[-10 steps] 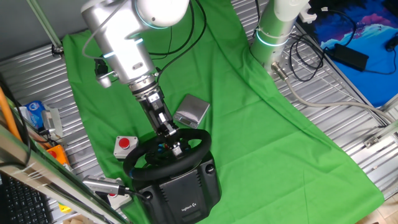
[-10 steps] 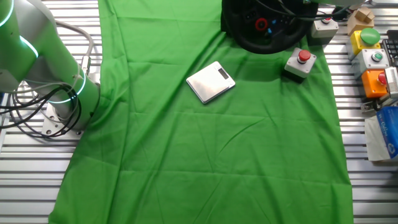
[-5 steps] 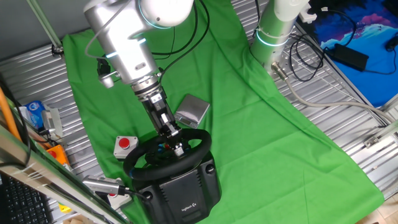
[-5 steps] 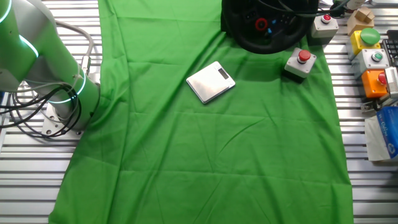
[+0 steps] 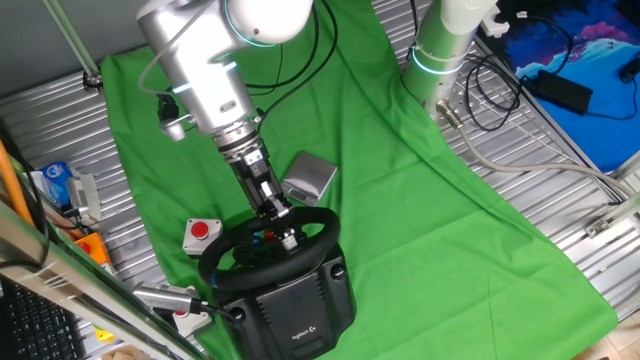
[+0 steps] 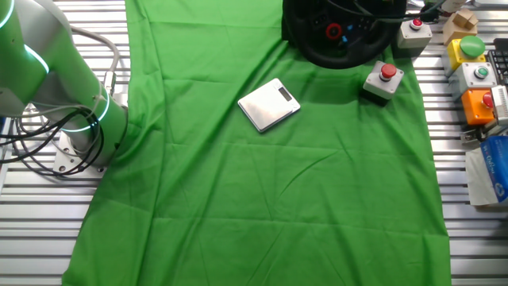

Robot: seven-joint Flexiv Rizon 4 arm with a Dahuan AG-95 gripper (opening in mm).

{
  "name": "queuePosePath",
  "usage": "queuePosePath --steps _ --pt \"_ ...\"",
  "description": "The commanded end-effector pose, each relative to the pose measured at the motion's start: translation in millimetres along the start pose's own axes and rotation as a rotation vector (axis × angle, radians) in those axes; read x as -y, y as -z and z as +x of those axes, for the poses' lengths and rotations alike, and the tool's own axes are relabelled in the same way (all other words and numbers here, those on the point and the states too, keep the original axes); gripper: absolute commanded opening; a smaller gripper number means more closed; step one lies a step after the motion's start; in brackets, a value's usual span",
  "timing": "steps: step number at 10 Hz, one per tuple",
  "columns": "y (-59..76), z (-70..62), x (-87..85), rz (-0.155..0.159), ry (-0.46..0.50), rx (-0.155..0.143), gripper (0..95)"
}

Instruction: Rotate the steering wheel 90 degrees counterclockwise

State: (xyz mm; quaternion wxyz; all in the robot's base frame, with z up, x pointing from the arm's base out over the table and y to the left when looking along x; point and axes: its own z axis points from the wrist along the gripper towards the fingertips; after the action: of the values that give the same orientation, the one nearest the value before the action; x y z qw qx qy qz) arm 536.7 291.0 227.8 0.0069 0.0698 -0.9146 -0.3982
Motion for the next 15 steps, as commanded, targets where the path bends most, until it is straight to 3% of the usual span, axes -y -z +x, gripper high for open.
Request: queuePosePath --steps 1,8,10,15 --pt "-0.8 2.2 2.1 0.003 0.009 -0.001 0.0" --pt "-5.9 19.7 15.8 0.013 0.046 0.016 0.0" --pt "-7.5 25.2 19.6 0.005 0.059 0.015 0.0" --pt "-7.8 30.2 23.2 0.022 0.082 0.007 0.0"
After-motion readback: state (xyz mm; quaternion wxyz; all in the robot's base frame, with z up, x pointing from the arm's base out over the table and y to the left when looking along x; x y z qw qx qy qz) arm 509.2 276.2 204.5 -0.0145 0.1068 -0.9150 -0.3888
